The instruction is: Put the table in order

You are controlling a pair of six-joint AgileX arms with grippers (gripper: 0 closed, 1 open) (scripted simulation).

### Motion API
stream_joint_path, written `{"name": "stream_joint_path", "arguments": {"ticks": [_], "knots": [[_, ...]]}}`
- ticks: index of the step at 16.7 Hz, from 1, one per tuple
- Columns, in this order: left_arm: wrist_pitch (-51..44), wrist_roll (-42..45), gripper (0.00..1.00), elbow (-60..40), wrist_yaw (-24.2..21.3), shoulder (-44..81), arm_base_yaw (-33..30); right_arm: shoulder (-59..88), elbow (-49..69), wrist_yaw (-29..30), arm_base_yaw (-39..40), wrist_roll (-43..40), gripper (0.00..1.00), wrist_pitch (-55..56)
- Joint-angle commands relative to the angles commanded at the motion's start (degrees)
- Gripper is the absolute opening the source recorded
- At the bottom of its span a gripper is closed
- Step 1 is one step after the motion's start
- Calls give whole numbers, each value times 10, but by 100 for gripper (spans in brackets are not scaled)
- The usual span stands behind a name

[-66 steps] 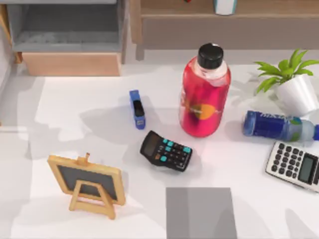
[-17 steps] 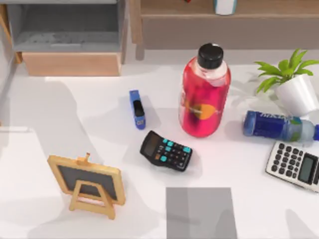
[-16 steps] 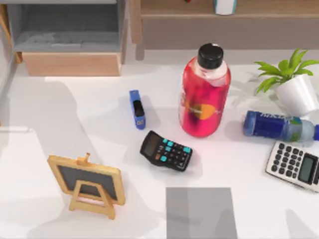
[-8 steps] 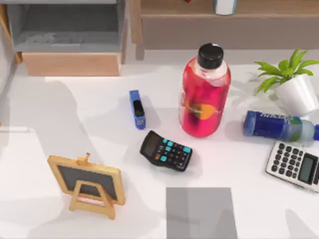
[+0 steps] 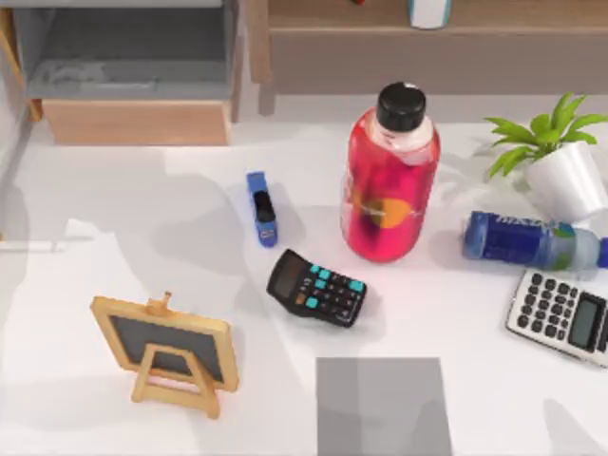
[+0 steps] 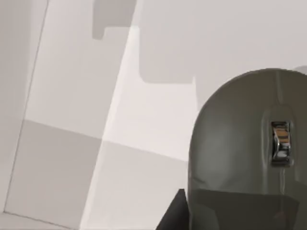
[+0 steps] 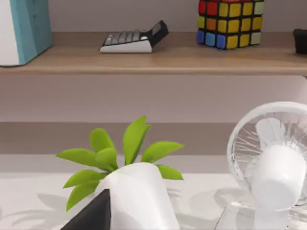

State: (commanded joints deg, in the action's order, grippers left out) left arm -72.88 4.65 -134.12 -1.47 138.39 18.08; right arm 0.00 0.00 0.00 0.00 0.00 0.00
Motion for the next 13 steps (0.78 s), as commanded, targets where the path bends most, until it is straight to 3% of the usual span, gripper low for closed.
{"name": "stream_joint_path", "arguments": {"ticks": [6,13], "knots": [[14,-124,0,101,8,-125,-114,0,0,0,0,0,100,0],[60,-312,0,273,29,-221,-363,0,0,0,0,0,100,0]]}}
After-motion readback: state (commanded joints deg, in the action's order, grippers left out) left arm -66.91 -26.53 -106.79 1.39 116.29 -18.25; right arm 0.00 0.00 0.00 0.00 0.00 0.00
